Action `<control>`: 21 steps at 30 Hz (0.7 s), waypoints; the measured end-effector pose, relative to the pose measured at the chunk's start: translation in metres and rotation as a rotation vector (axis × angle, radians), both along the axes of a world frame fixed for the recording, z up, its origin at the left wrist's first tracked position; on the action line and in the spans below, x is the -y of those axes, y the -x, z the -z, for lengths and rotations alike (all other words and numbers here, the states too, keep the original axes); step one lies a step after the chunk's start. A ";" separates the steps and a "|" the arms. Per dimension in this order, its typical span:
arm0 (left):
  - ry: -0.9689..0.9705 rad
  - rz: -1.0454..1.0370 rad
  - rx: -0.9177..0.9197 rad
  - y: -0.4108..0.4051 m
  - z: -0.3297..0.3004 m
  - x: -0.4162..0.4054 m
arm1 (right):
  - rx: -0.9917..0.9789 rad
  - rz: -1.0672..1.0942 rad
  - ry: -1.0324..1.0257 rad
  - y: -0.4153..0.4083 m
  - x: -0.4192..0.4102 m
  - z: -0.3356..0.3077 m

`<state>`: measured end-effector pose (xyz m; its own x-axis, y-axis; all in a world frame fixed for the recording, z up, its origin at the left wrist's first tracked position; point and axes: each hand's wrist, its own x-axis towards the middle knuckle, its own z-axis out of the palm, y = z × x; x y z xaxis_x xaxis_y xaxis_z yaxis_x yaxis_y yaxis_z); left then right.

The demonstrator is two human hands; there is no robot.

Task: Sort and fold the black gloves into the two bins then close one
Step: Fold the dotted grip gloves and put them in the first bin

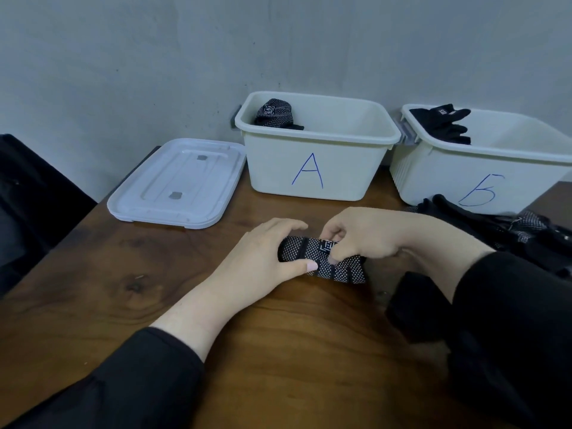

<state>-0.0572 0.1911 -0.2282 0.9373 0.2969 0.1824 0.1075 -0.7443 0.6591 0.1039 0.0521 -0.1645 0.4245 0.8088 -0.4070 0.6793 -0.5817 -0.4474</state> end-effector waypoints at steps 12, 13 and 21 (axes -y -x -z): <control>1.287 -0.173 0.216 0.000 -0.009 0.021 | -0.497 0.395 -0.580 0.028 0.009 0.007; 1.294 -0.164 0.232 0.000 -0.009 0.021 | -0.527 0.393 -0.574 0.030 0.009 0.007; 1.146 -0.152 0.286 0.002 -0.014 0.017 | -0.657 0.443 -0.587 0.039 0.010 0.003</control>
<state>-0.0596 0.1742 -0.2137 0.8470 0.5277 -0.0646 -0.1155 0.3012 0.9465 0.0651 0.0418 -0.1674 0.5710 0.7802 -0.2555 -0.0338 -0.2886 -0.9569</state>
